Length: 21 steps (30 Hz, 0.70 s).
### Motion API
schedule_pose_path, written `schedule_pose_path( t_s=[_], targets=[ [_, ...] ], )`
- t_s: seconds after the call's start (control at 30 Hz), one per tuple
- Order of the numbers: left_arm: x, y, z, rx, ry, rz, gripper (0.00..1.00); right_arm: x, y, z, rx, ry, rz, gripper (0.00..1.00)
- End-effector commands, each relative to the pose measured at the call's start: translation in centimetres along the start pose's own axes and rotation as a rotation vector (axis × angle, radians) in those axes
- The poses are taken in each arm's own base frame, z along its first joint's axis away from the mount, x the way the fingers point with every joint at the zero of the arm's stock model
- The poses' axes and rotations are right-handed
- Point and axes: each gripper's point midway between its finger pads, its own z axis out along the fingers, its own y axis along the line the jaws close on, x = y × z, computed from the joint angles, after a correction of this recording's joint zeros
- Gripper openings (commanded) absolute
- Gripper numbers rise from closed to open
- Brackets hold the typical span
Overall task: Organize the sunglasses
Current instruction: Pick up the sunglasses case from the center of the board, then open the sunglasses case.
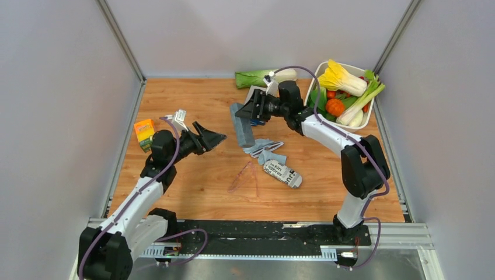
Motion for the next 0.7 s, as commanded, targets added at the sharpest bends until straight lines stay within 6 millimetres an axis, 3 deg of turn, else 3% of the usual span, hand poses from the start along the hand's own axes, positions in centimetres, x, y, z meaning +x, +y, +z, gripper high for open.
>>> schedule_pose_path(
  t_s=[0.0, 0.23, 0.37, 0.67],
  targets=[
    [-2.3, -7.5, -0.5, 0.321, -0.012, -0.024, 0.89, -2.2, 9.1, -3.5, -0.320, -0.011, -0.096, 0.60],
    [-2.8, -10.4, 0.1, 0.416, 0.009, -0.054, 0.89, -2.0, 11.4, -5.2, -0.399, -0.004, -0.092, 0.60],
    [-2.6, -10.7, 0.7, 0.423, 0.021, -0.069, 0.89, -1.7, 12.9, -6.4, -0.471, -0.001, -0.081, 0.61],
    [-2.7, -11.7, 1.6, 0.438, 0.014, -0.056, 0.89, -1.2, 14.0, -7.4, -0.521, 0.015, -0.062, 0.60]
  ],
)
